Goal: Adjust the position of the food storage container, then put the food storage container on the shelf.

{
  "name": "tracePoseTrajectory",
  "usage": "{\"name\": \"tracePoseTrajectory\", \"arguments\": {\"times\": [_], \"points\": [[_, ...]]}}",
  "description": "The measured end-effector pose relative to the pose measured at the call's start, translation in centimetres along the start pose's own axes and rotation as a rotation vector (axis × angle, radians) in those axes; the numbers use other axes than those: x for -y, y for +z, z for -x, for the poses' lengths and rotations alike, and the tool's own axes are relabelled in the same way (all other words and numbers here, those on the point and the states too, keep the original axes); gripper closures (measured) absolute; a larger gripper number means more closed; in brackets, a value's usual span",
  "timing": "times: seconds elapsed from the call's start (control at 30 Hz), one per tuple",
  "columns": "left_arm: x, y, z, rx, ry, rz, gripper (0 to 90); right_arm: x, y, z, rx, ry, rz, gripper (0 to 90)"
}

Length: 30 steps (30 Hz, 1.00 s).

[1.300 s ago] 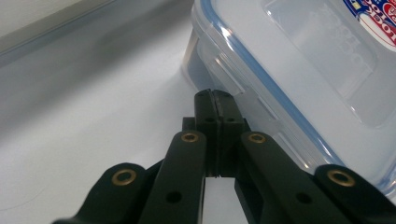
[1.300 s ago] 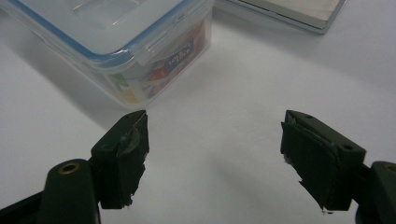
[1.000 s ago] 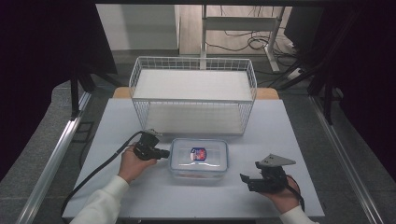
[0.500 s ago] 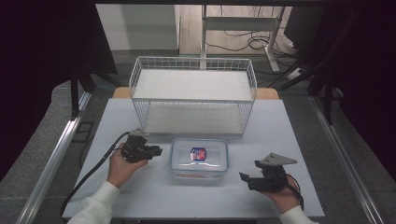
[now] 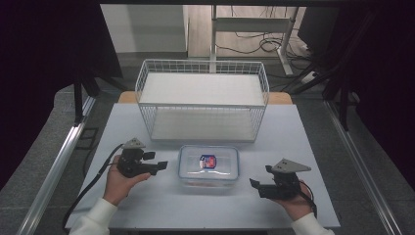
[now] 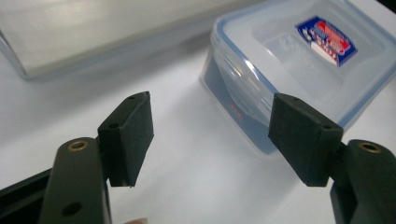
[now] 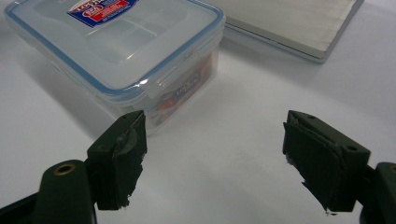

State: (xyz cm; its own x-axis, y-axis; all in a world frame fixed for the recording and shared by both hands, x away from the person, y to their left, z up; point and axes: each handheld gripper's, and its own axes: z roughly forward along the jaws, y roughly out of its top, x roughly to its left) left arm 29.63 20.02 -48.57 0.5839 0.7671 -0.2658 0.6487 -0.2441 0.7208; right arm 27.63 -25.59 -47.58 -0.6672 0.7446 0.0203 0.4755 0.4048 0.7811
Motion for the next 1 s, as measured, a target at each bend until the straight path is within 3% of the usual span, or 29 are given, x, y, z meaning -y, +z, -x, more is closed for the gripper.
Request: {"name": "tracePoseTrajectory", "arguments": {"times": [0.17, 0.37, 0.4, 0.47, 0.5, 0.53, 0.6, 0.67, 0.77, 0.9, 0.93, 1.0], "points": [[0.2, 0.2, 0.3, 0.013, 0.0, -0.011, 28.7, -0.1, 0.0, 0.2, 0.0, -0.011, 0.008, 22.0], [0.2, 0.3, 0.4, 0.014, -0.021, 0.015, 28.5, -0.4, 0.4, 0.5, -0.035, 0.03, 0.018, 22.1], [0.1, 0.4, 0.4, 0.039, -0.044, 0.022, 28.5, -0.4, 0.5, 0.6, -0.038, 0.035, 0.013, 22.0], [0.0, 0.5, 0.3, 0.047, -0.055, 0.026, 28.5, -0.4, 0.7, 0.6, -0.041, 0.049, 0.009, 21.9], [0.0, 0.5, 0.2, 0.054, -0.062, 0.029, 28.5, -0.5, 0.8, 0.7, -0.048, 0.065, 0.014, 22.1], [-0.1, 0.6, 0.1, 0.059, -0.062, 0.024, 28.2, -0.8, 0.7, 0.9, -0.082, 0.117, 0.031, 23.0], [-0.1, 0.8, -0.1, 0.056, -0.058, 0.016, 27.9, -1.1, 0.8, 0.9, -0.1, 0.142, 0.048, 23.2], [-0.1, 1.0, -0.2, 0.062, -0.063, 0.007, 27.5, -1.2, 0.9, 0.9, -0.105, 0.146, 0.049, 23.2], [-0.3, 1.5, -0.2, 0.116, -0.107, 0.003, 24.9, -1.4, 1.5, 0.6, -0.128, 0.151, 0.039, 22.8], [-0.8, 2.1, 0.0, 0.117, -0.121, 0.002, 17.5, -1.7, 2.1, 0.3, -0.183, 0.188, 0.032, 21.0], [-0.8, 2.4, 0.0, 0.148, -0.141, 0.001, 16.9, -1.8, 2.1, 0.0, -0.197, 0.189, 0.035, 20.6], [-0.8, 2.7, 0.0, 0.169, -0.159, -0.007, 16.3, -1.9, 2.1, -0.3, -0.213, 0.185, 0.035, 19.8]]}}
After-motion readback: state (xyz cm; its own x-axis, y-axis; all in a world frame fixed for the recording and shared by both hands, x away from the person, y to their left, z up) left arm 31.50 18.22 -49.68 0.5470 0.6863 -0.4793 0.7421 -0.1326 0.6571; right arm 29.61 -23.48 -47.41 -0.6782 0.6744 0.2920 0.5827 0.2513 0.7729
